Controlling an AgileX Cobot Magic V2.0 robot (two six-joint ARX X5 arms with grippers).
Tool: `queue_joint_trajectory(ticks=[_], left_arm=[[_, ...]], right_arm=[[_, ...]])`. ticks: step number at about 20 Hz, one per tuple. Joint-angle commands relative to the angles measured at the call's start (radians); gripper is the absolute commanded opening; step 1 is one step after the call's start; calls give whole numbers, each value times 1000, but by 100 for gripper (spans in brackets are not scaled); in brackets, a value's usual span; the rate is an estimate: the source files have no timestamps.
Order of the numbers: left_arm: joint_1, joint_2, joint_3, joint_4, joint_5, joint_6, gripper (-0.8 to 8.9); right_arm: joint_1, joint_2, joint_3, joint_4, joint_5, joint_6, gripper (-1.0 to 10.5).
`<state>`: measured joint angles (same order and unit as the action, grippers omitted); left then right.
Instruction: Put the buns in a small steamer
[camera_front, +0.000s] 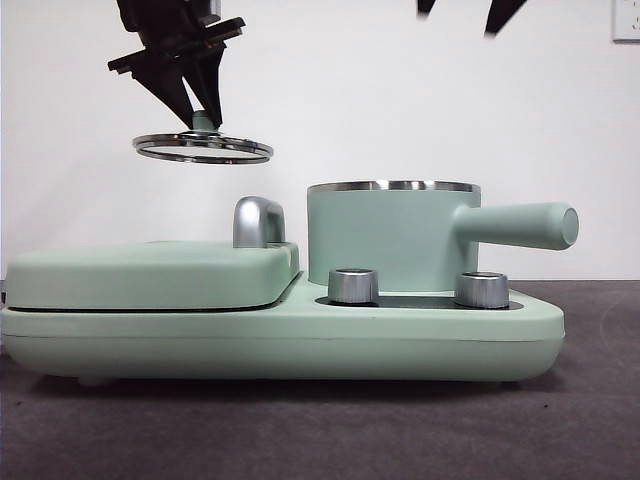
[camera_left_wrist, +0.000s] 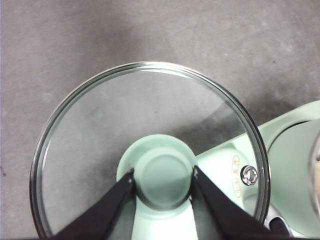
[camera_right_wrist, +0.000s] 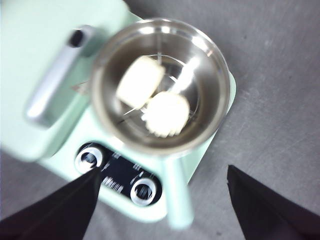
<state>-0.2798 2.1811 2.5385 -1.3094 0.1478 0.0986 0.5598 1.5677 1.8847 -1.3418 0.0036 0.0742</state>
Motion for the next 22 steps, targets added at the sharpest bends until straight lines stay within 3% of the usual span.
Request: queue_joint_trajectory(ticks=[1, 4, 12, 17, 22], left_arm=[[-21, -7, 47, 17, 2, -14, 51], [-54, -8, 47, 16, 2, -13, 51], [-180, -8, 47, 15, 2, -13, 51], [-272, -7, 47, 15, 2, -13, 51], [-357, -7, 47, 15, 2, -8, 51]], right_arm=[[52, -105, -55, -50, 5, 18, 402], [129, -282, -211, 67, 23, 81, 401], [380, -755, -769, 378, 251, 269, 401], [446, -983, -1036, 486, 253, 319, 401], [454, -1162, -1113, 488, 260, 337, 401]])
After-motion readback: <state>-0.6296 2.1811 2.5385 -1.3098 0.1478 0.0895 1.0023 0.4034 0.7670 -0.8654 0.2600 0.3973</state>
